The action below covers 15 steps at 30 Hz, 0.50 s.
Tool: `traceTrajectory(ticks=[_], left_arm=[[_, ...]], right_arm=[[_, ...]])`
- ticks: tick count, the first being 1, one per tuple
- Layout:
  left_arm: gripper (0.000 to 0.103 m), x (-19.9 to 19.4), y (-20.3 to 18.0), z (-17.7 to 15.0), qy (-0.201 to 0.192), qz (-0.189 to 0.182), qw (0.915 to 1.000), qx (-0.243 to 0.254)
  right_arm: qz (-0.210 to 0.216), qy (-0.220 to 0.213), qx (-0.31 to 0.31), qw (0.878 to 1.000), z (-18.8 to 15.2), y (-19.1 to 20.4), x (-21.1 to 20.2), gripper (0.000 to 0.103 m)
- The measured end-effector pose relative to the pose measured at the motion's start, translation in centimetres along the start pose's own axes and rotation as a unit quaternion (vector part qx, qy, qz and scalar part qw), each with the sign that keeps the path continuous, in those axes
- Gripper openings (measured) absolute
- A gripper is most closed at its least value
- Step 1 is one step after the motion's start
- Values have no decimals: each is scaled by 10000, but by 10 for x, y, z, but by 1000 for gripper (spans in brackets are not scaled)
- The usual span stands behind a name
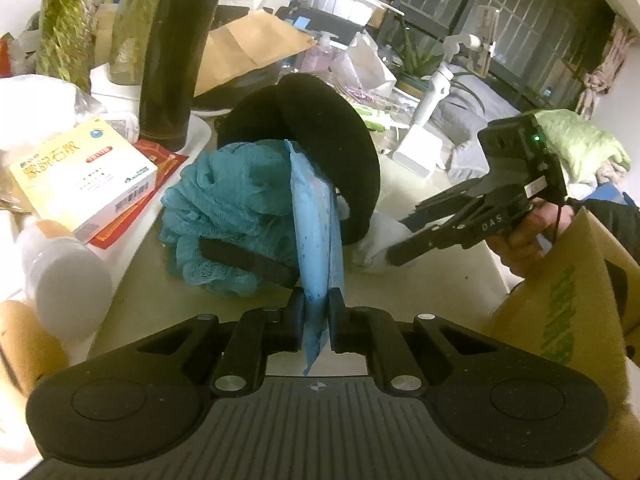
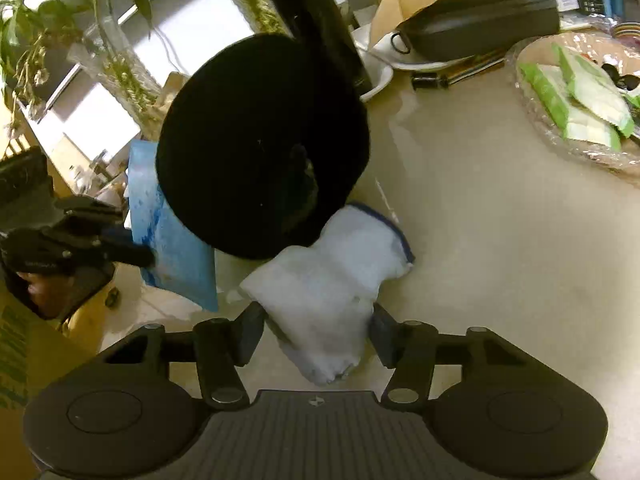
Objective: Organize soft objects
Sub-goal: 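Grasp the blue wipes packet with the left tool while the right tool grasps the white glove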
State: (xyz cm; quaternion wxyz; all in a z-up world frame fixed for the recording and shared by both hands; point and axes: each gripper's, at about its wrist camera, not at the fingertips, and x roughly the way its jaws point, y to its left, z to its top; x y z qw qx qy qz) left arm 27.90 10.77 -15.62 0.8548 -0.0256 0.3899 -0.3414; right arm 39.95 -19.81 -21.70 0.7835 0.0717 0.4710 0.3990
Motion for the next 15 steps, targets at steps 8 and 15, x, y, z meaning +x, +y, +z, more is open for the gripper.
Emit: traceTrajectory(ticks=[8,15], left_arm=[[11,-23,-9,-2,-133,212,9996,-106],[11,-44,-22,-3,-265,456,9985,-150]], right_arm=[[-121,-266,117,9995,-4,-6,-30,50],[-241,-578,235,9978,-10,-6,-63,50]])
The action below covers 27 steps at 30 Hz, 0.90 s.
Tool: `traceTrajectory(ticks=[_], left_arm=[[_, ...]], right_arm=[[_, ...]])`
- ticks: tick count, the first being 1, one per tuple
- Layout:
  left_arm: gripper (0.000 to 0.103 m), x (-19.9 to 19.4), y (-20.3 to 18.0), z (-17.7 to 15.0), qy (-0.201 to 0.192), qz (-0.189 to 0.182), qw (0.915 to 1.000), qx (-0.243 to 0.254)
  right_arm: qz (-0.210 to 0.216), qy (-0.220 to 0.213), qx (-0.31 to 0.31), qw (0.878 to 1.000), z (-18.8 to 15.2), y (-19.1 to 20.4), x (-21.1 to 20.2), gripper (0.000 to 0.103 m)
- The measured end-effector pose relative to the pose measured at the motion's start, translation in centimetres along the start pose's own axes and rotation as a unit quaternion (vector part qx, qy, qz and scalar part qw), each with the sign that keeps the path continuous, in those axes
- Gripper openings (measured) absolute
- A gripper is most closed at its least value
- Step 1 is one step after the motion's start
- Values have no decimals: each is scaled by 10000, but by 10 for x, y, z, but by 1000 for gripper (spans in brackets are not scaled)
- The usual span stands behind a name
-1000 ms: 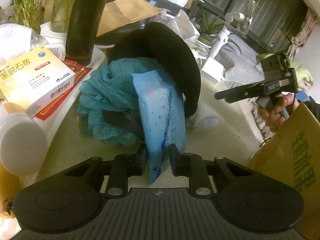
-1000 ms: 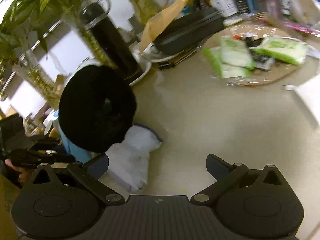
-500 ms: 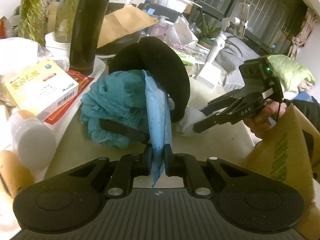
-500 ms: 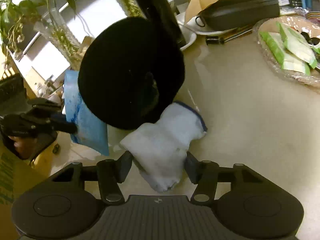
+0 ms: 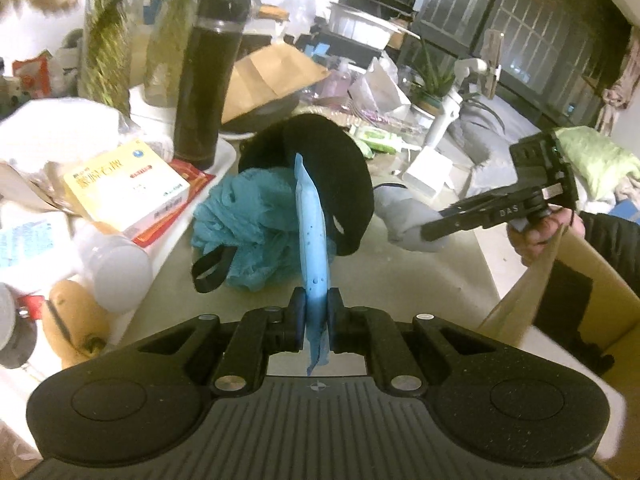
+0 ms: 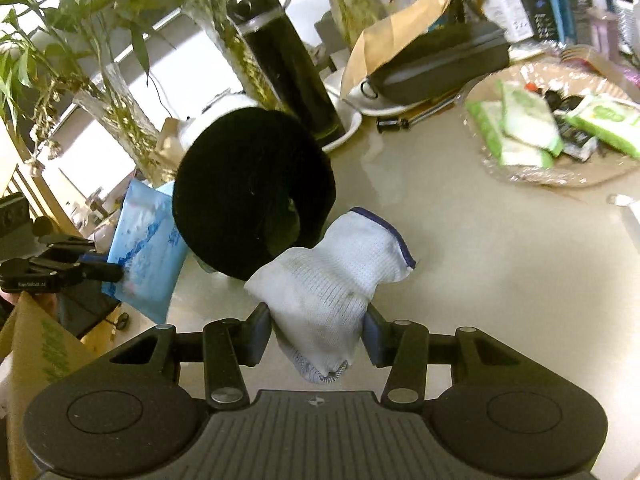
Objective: Organize soft objects
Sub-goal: 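Grasp the blue wipes packet with the left tool while the right tool grasps the white glove, then carry the blue packet into the box with the left tool while the right tool holds the glove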
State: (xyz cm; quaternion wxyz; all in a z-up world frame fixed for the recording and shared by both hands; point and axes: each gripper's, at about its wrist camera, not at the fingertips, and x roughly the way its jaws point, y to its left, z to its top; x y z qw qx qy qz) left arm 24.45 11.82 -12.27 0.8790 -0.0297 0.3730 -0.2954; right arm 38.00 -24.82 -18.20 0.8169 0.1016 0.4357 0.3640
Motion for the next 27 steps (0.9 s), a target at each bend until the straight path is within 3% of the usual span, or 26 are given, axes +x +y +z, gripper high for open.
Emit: traceTrajectory(ticks=[16,21,27], left_arm=[[10,-69,-64,26,-354,1055,9935,231],[10,-99,-97,37,-639,1167,9902,420],[10,-129,-137,46,-719,1130,9894,559]], right_arm=[[-696,-578,-462,9948,8,54,-97,50],[-864,-810,-590,9912,4,80,-134,50],[-873,-1027,-748,9880,-6,110,-171,50]])
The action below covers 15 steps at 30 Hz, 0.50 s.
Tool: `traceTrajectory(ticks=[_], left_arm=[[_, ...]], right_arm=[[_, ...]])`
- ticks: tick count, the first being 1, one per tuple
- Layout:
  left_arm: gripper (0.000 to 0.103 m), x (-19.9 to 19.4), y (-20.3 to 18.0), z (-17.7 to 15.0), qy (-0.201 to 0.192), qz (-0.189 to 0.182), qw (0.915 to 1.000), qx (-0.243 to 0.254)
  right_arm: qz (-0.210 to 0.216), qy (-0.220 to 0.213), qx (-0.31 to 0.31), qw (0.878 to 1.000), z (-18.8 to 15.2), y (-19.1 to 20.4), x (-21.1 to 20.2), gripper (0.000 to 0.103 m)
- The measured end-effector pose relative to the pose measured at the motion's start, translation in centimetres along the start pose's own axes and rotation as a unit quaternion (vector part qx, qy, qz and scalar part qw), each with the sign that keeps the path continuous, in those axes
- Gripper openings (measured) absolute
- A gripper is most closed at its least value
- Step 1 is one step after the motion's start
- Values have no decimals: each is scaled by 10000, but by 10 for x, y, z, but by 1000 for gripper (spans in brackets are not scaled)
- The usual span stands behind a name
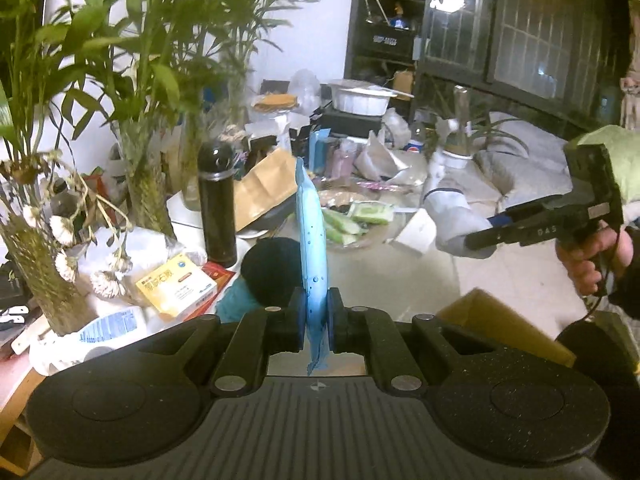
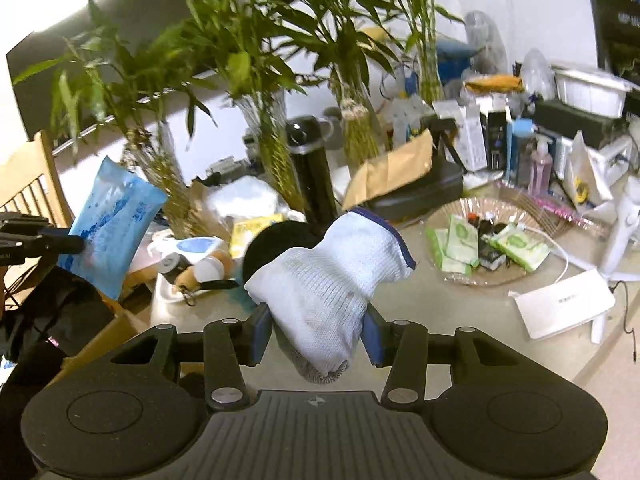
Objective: Organize soft objects
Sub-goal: 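Carry the blue packet into the box with the left tool while the right tool holds the glove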
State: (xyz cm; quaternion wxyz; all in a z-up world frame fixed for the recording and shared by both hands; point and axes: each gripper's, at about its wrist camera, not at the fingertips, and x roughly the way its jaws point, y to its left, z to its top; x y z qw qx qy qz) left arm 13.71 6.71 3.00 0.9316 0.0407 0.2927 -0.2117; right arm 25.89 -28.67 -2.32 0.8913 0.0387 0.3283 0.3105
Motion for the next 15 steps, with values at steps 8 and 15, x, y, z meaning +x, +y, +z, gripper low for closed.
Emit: traceTrajectory(ticks=[8,15], left_arm=[[11,-28,-23,2,242,-148,9982,-534],[11,-17,-41,-13,857,21,9902,-1102]], right_arm=[[112,-157,-304,9994,-6,28,-38,50],[150,-378,-298,9987,-15,39,-64,50]])
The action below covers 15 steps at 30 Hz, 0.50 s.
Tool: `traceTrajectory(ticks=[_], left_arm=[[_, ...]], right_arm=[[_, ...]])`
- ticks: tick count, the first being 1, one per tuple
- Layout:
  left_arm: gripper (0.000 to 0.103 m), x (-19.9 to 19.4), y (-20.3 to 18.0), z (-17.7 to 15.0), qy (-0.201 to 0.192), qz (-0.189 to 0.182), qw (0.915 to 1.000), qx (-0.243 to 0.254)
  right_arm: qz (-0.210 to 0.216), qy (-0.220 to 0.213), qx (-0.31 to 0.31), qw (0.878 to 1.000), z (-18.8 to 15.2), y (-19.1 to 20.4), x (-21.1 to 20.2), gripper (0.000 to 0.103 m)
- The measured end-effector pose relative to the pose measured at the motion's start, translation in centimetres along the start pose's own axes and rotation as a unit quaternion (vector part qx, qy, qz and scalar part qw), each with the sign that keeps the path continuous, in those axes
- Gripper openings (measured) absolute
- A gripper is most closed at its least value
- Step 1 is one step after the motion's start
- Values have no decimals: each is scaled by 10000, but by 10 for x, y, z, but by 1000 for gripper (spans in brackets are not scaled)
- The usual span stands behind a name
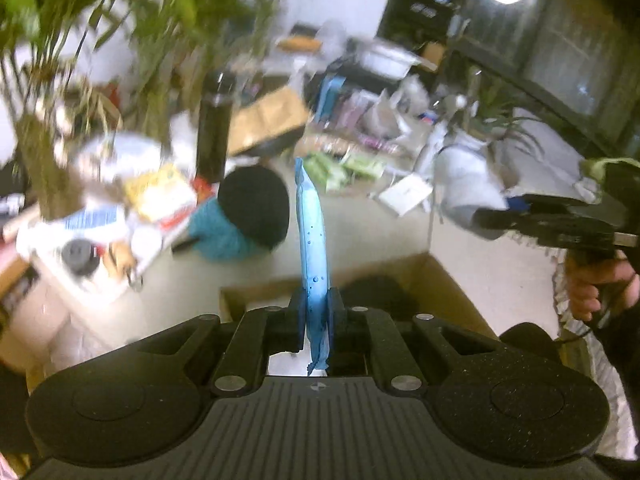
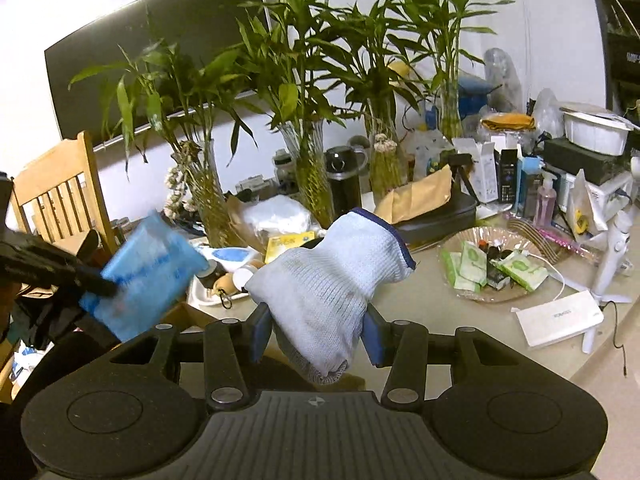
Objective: Organize soft objects
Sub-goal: 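Carry the blue packet into the box with the left tool while the right tool holds the glove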
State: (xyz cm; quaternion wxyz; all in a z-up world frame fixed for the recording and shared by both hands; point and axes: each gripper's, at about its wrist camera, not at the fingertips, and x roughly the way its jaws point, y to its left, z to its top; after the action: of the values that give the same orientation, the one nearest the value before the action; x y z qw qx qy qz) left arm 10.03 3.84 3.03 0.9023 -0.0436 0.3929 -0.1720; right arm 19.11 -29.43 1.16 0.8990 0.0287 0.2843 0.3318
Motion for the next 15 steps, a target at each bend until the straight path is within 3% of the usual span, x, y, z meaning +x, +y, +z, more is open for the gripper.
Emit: traceTrajectory(ticks=[10,12,13,14,15], left_arm=[[13,20,-12,-13,609,81,9970,-477],[25,26,-11,-15,736,45,9957,-566],[43,27,-11,-16,764,19,9953,-593],[54,26,-10,-19,749,-48,9953,-619],[57,23,-11,-21,694,-130,9957,-607]], right_arm=[[117,-178,133,9997,-7,8,-19,50],[136,-177,145,9996,-11,10,-21,50],[148,-170,146,9996,-13,11,-22,50],[157,-159,143,9996,-15,13,-22,50],[163,-138,126,9997,-18,15,-24,50]])
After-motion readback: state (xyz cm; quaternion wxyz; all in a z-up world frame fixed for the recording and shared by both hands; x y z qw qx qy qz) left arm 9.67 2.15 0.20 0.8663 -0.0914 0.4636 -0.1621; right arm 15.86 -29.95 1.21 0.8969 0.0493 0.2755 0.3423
